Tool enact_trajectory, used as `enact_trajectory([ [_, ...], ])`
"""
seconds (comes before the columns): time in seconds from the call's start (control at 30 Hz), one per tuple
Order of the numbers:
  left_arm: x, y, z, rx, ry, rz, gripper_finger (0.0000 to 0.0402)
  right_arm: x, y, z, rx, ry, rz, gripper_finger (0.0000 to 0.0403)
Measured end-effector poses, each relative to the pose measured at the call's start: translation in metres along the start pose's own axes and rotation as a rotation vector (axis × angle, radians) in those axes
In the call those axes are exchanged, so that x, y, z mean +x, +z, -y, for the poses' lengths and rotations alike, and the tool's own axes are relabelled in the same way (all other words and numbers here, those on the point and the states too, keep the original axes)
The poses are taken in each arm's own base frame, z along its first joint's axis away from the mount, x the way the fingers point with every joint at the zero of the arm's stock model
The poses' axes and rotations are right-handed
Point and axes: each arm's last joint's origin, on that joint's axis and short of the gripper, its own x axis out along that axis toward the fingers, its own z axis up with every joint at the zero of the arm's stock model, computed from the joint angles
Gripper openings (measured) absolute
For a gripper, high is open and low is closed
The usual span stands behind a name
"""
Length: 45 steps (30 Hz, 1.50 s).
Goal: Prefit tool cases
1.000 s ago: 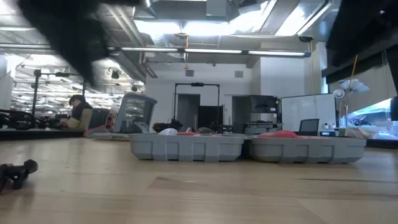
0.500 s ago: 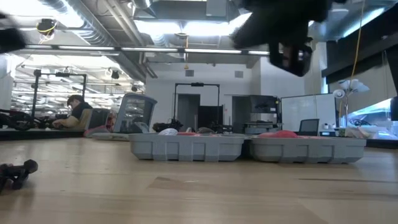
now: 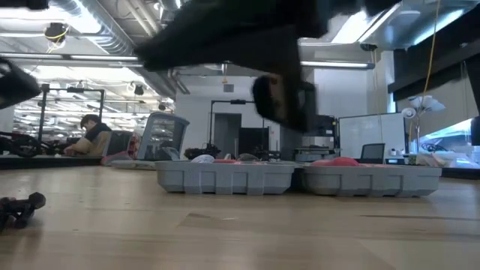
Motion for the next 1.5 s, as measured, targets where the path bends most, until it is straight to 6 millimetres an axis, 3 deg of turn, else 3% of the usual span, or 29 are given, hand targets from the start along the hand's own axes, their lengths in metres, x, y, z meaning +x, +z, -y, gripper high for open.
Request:
enact_trajectory([
  [0.23, 0.004, 0.0, 0.0, -0.083, -0.051, 0.069, 0.0, 0.012, 0.016, 0.02, 0.032, 0.05, -0.023, 0.0],
  [0.5, 0.009, -0.004, 0.0, -0.09, -0.042, 0.043, 0.0, 0.009, 0.037, 0.027, 0.038, 0.101, 0.006, 0.0],
  [0.8, 0.02, -0.01, -0.001, -0.058, -0.014, 0.009, 0.0, 0.01, 0.031, 0.027, 0.04, 0.105, -0.062, 0.0],
  [0.93, 0.022, -0.008, -0.004, -0.05, -0.01, 0.002, 0.0, 0.023, 0.023, 0.036, 0.076, 0.105, -0.1, 0.0],
  [1.3, 0.025, -0.005, -0.006, -0.017, -0.016, 0.002, 0.0, 0.044, 0.019, 0.049, 0.241, 0.114, 0.023, 0.0],
  [1.5, 0.027, -0.001, -0.009, -0.023, 0.0, 0.015, 0.0, 0.046, 0.015, 0.043, 0.142, 0.078, -0.019, 0.0],
])
